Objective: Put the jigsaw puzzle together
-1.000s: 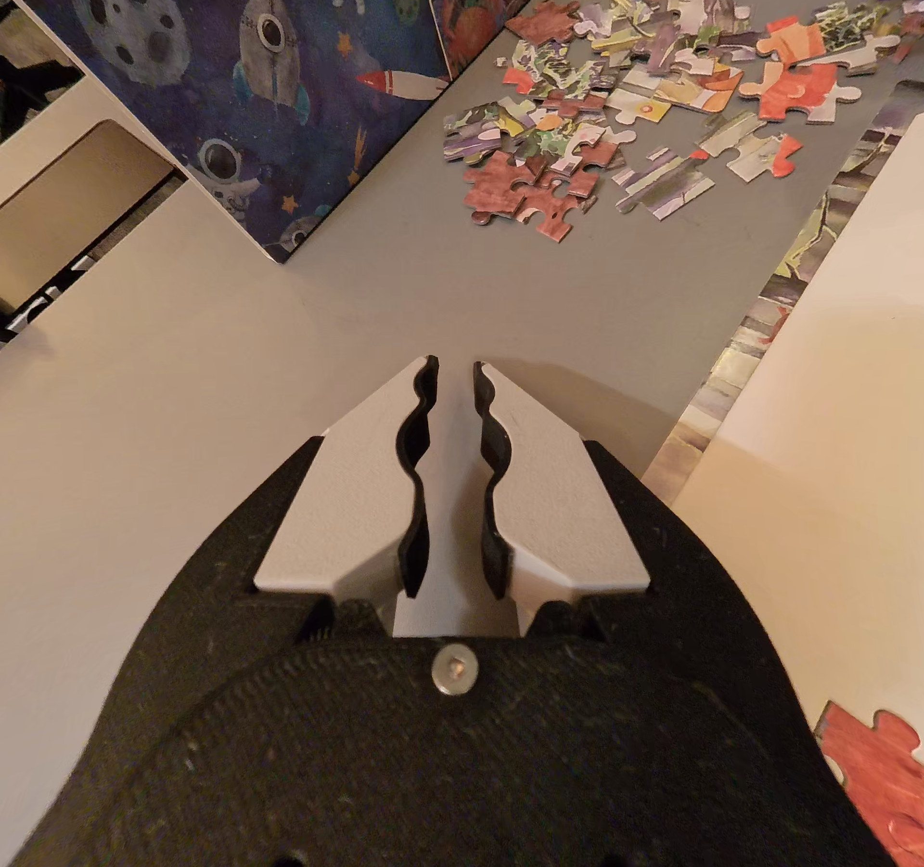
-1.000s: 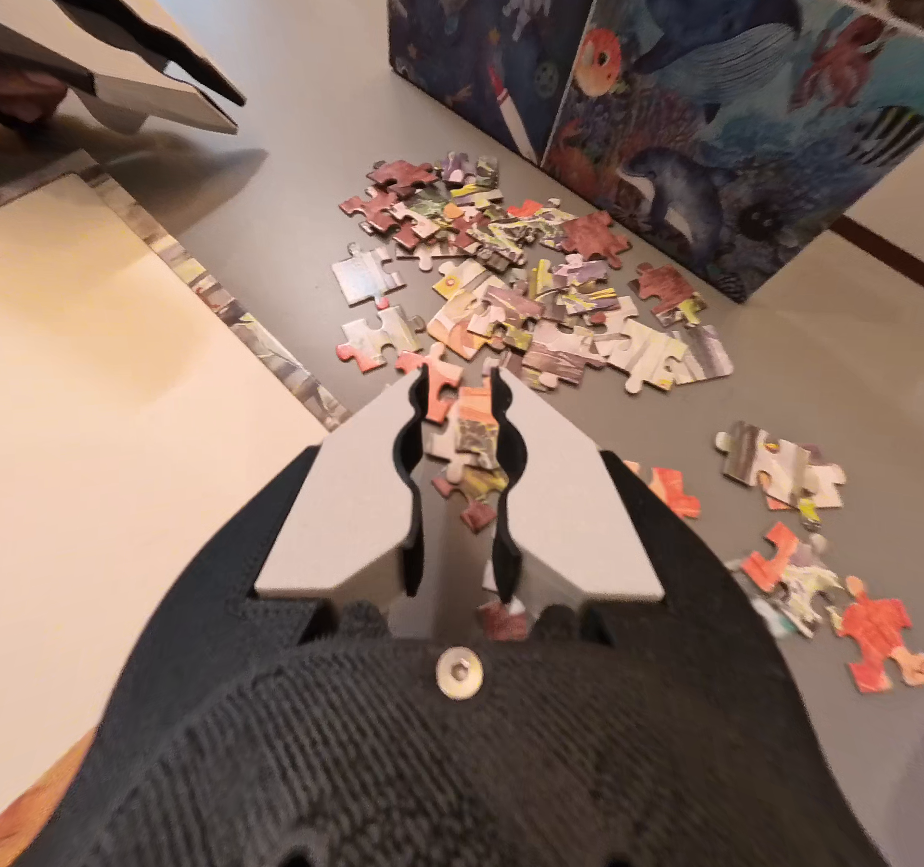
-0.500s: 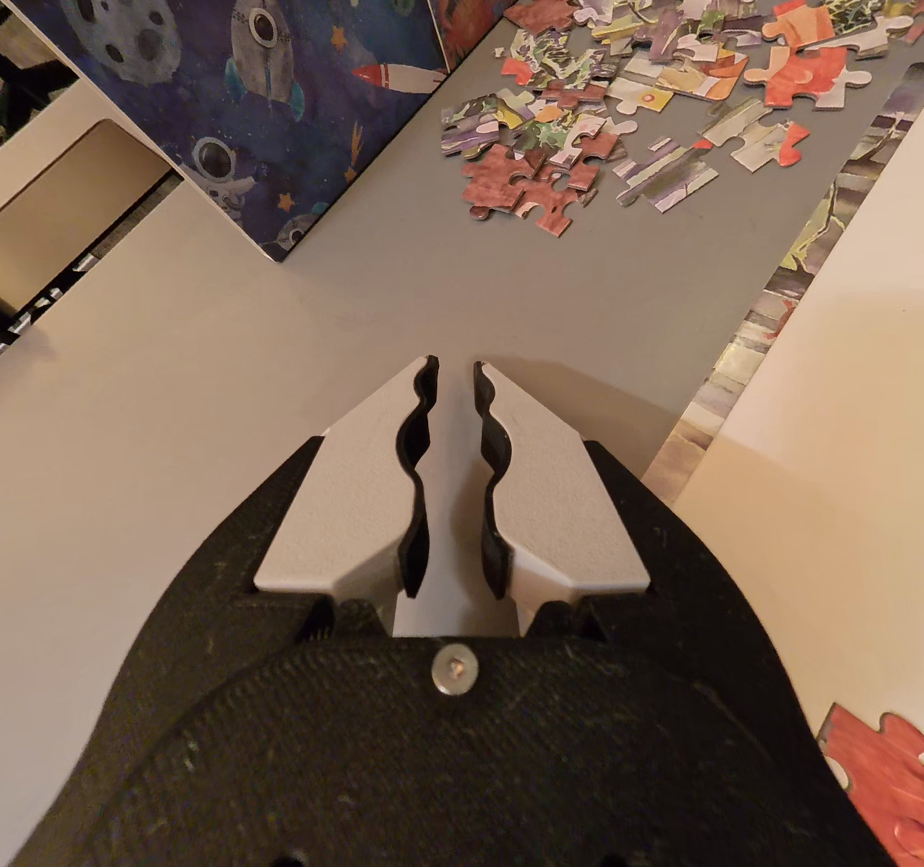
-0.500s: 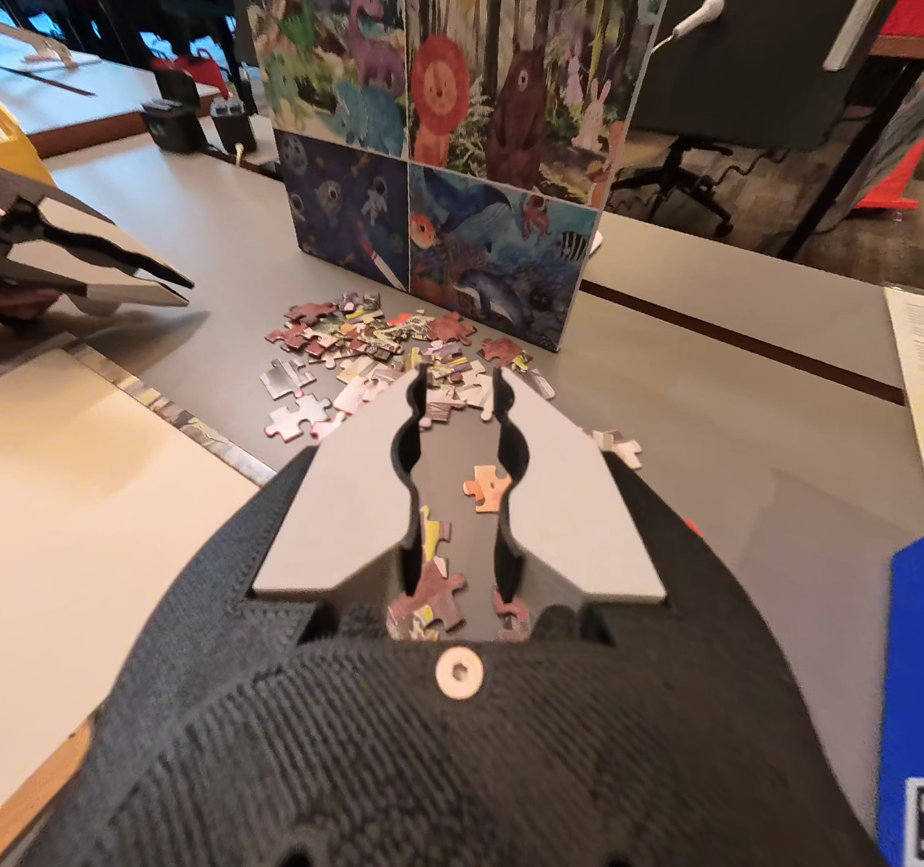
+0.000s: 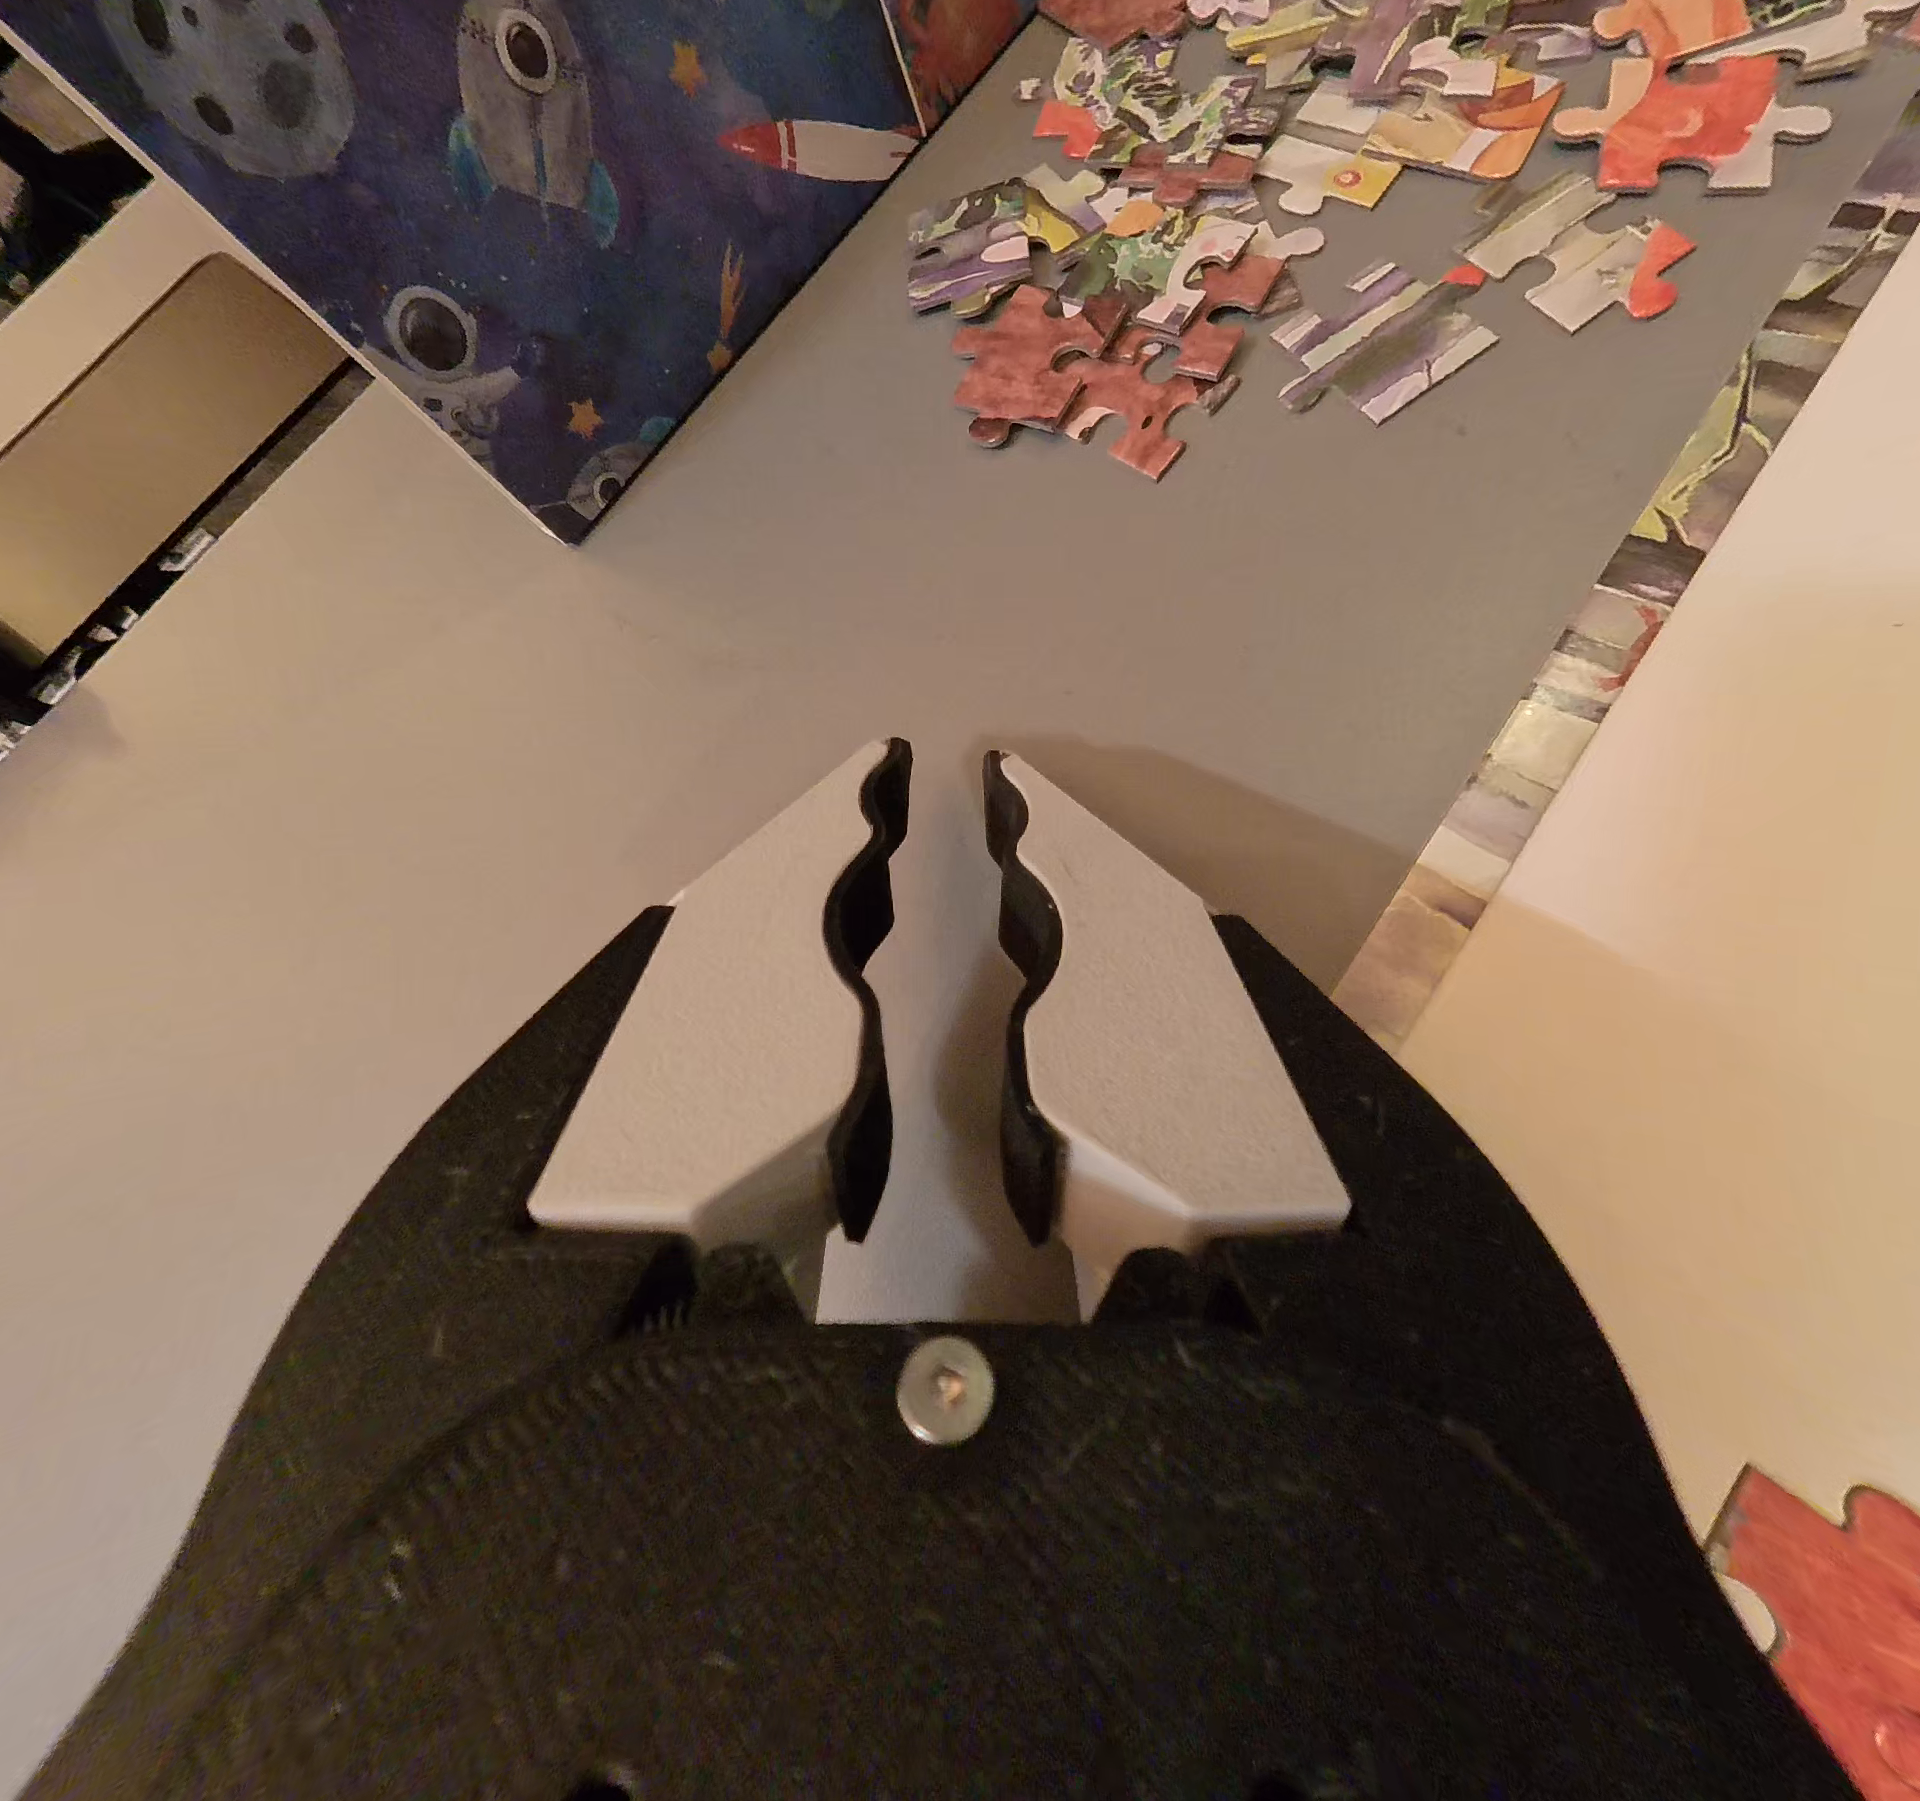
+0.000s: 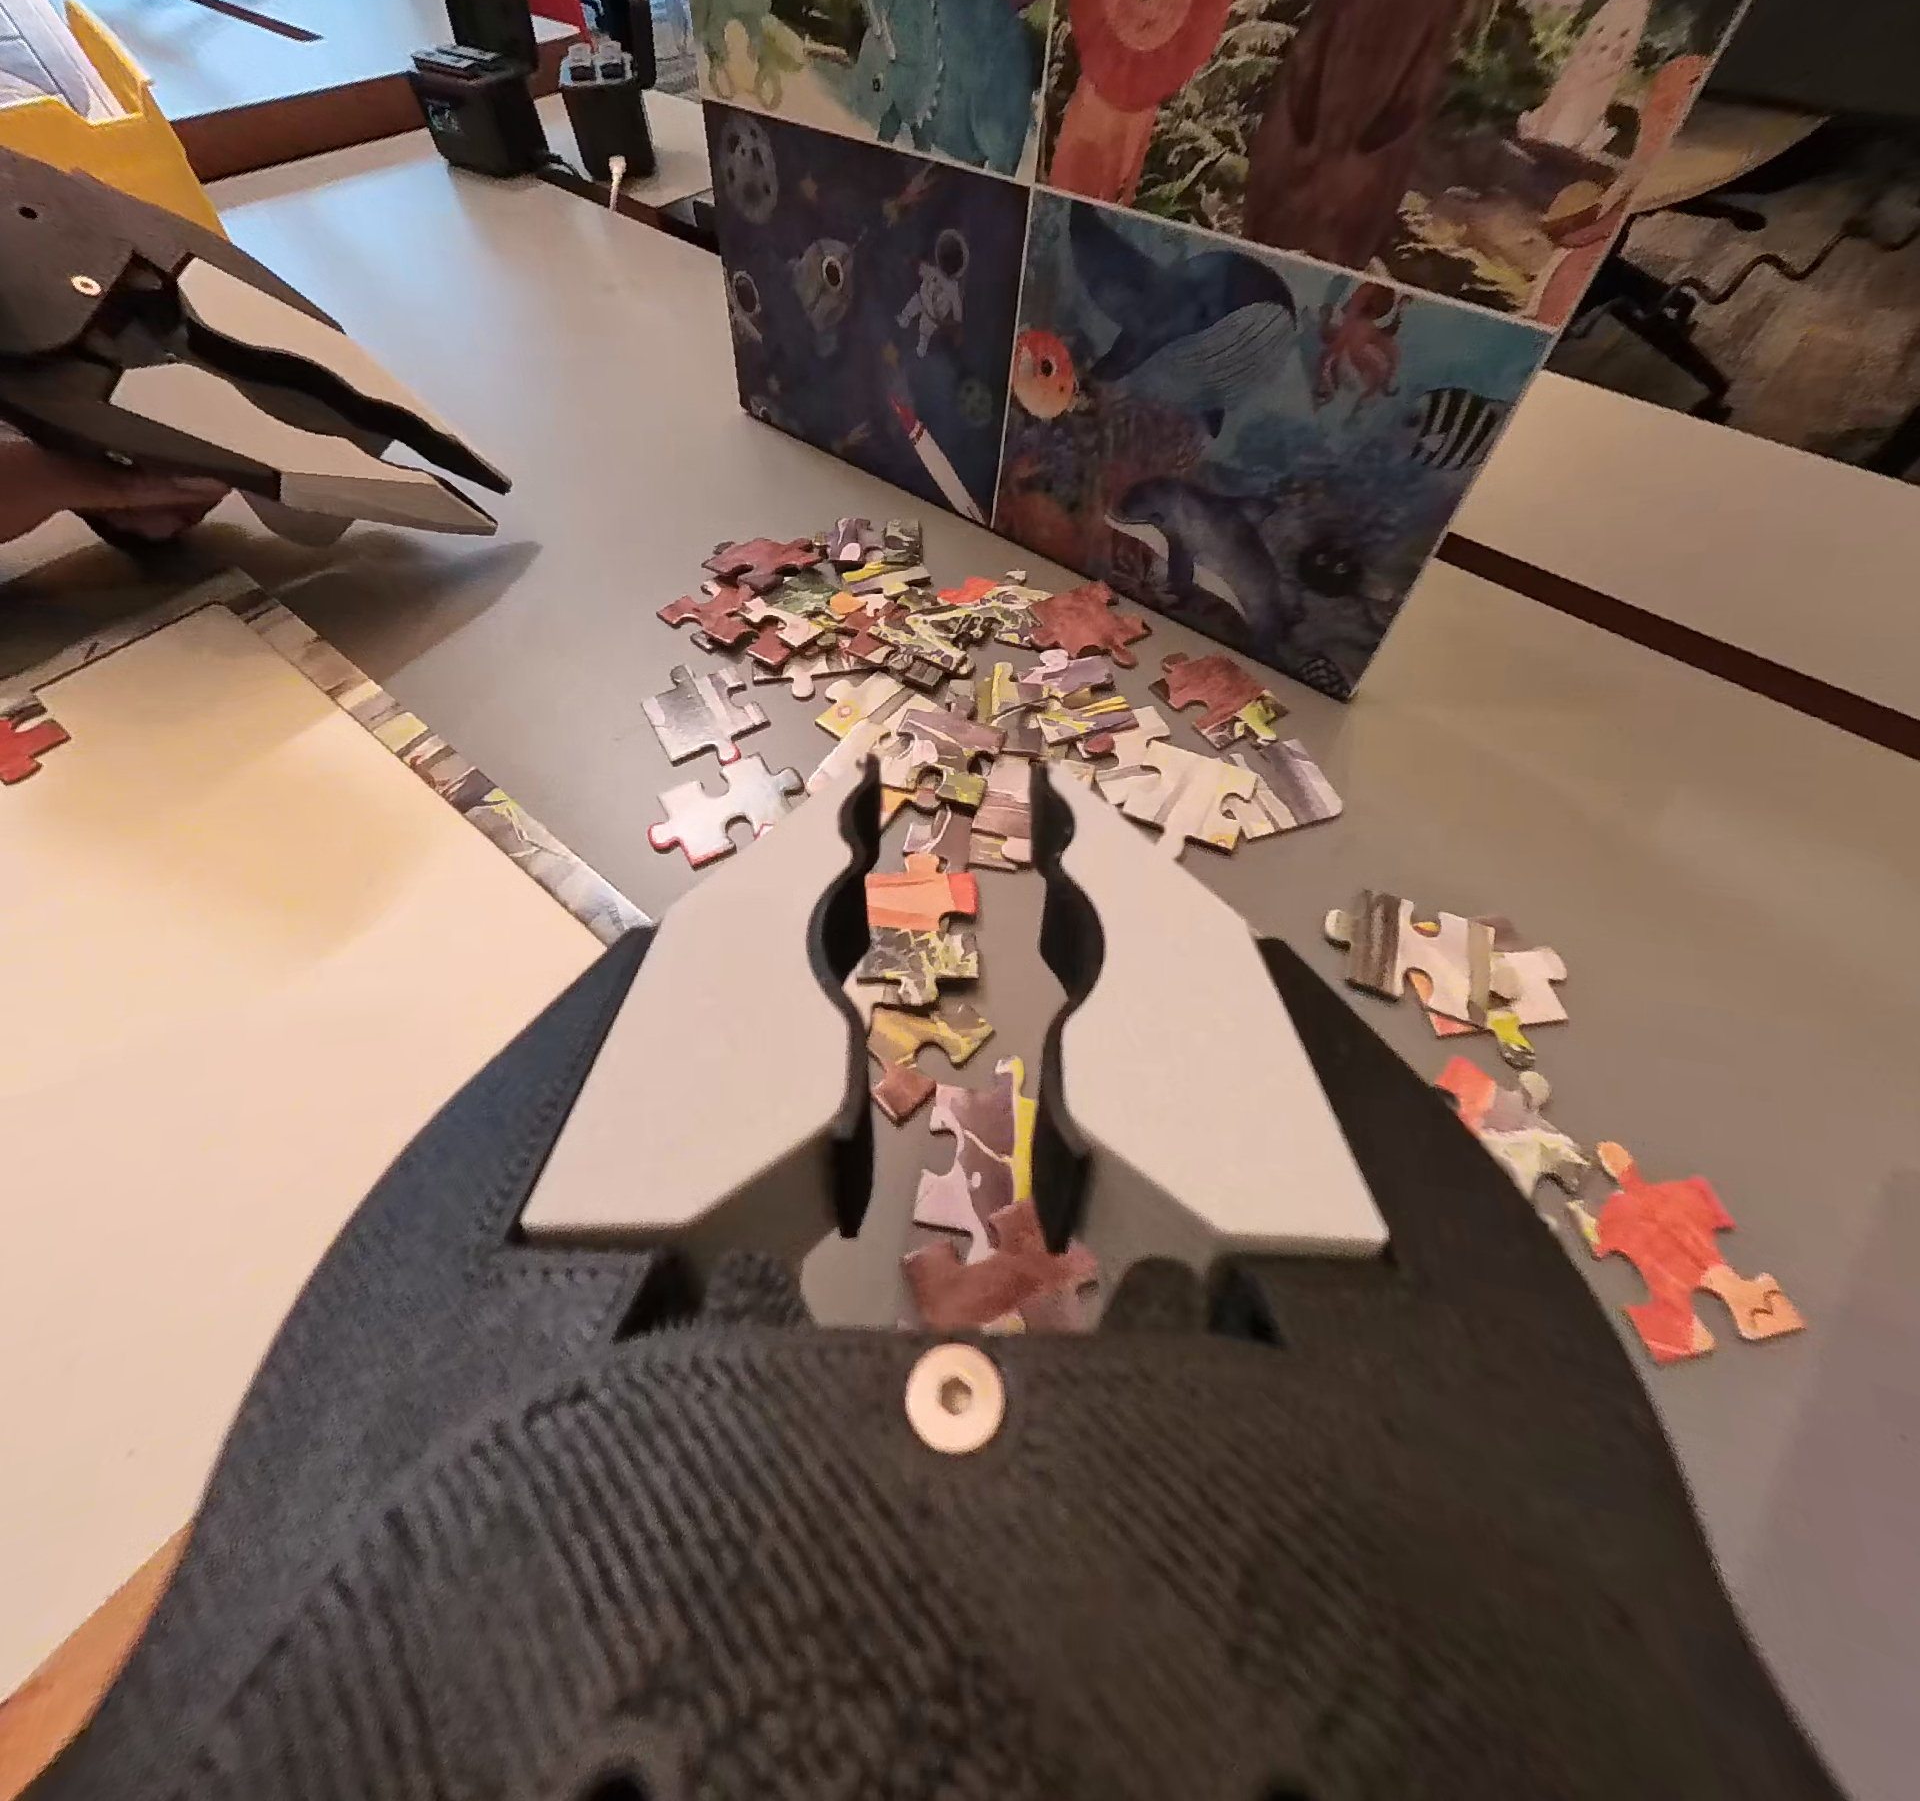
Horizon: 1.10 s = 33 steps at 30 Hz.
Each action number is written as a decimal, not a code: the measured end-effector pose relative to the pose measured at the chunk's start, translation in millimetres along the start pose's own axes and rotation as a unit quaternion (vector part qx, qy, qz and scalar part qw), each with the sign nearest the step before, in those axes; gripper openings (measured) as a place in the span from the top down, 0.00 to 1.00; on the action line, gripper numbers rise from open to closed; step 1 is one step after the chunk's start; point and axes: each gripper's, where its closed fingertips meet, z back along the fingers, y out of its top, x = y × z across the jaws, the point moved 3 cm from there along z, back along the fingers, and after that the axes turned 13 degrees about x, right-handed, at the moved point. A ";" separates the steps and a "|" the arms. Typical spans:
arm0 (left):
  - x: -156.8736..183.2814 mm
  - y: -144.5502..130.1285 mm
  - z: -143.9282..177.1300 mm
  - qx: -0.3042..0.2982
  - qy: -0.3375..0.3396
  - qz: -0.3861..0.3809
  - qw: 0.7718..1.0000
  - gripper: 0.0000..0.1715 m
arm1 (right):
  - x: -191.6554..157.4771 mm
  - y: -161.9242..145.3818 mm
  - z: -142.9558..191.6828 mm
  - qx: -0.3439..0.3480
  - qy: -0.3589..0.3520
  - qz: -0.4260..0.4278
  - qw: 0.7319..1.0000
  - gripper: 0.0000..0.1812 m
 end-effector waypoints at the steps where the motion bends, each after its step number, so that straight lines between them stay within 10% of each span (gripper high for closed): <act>1: 0.1 0.0 -0.1 0.000 0.000 0.000 1.000 0.93 | -0.1 -0.8 -0.5 0.000 0.001 -0.002 1.000 0.85; 33: -0.1 -1.1 -0.7 -0.005 0.002 0.001 1.000 0.93 | -28.6 -25.4 -21.1 -0.053 0.070 -0.032 0.996 0.79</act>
